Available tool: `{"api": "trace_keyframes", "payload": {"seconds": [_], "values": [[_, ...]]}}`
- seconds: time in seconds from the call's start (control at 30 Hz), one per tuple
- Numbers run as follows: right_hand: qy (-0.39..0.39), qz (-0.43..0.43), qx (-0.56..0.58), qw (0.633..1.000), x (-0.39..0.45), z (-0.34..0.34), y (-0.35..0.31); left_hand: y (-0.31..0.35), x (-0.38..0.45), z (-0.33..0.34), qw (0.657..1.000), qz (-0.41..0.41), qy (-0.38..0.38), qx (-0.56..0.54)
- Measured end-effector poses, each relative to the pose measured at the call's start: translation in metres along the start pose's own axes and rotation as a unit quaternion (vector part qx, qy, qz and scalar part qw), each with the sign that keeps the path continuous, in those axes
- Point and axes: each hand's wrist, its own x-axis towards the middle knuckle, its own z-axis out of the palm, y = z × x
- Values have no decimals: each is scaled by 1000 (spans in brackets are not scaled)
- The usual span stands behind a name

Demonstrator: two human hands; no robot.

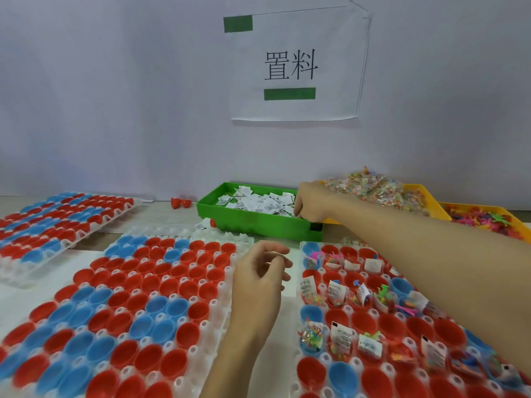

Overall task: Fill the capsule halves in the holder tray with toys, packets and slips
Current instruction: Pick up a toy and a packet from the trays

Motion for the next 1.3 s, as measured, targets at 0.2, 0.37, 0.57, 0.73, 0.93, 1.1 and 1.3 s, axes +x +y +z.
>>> {"api": "trace_keyframes", "payload": {"seconds": [0.2, 0.37, 0.57, 0.73, 0.93, 1.1, 1.3], "values": [[53, -28, 1, 998, -9, 1, 2, 0, 0, 1, 1000, 3, -2, 6], [163, -62, 122, 977, -35, -23, -1, 0, -1, 2, 1000, 1, -11, 6], [126, -152, 256, 946, -126, -37, -3, 9, -5, 14, 993, -40, -47, -103], [74, -212, 231, 947, -184, -27, 1, 15, -12, 22, 966, -90, -127, -205], [63, -172, 205, 962, -207, -26, 10, 14, -16, 22, 964, -74, -162, -197], [35, -154, 206, 966, -214, -29, 11, 15, -16, 22, 975, -41, -167, -138], [20, -28, 379, 925, -215, -20, 8, 17, -16, 22, 979, -33, -107, -171]]}}
